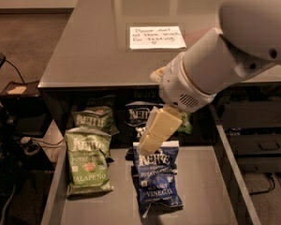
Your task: Pick green jalapeno chip bag from top drawer and place on counter
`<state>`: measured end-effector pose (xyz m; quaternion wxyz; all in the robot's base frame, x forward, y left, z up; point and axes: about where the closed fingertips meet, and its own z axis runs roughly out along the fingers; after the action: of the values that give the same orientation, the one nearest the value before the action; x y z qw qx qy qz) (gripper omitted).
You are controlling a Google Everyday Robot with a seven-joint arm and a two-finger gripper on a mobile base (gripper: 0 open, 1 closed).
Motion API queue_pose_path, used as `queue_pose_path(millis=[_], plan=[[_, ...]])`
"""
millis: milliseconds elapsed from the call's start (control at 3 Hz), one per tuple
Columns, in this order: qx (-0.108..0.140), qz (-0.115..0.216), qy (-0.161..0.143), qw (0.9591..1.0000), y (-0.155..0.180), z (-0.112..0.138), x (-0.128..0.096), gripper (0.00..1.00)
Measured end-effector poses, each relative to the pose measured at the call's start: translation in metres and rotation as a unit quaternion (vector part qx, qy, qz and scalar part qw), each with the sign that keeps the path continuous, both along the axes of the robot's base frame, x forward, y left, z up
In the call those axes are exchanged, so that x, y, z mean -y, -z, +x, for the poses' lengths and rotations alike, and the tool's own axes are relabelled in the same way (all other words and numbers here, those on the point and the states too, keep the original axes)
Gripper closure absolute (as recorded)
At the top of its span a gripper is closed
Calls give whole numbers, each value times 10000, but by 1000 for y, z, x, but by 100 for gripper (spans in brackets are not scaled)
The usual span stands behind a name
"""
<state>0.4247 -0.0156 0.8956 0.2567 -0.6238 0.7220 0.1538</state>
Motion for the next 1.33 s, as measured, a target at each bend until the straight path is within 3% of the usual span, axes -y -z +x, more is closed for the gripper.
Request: queue_pose_path(millis=[333, 1333], plan=[[-63, -30, 58, 10000, 15, 4, -3, 0], [-483, 294, -267, 9980, 104, 32, -64, 0]])
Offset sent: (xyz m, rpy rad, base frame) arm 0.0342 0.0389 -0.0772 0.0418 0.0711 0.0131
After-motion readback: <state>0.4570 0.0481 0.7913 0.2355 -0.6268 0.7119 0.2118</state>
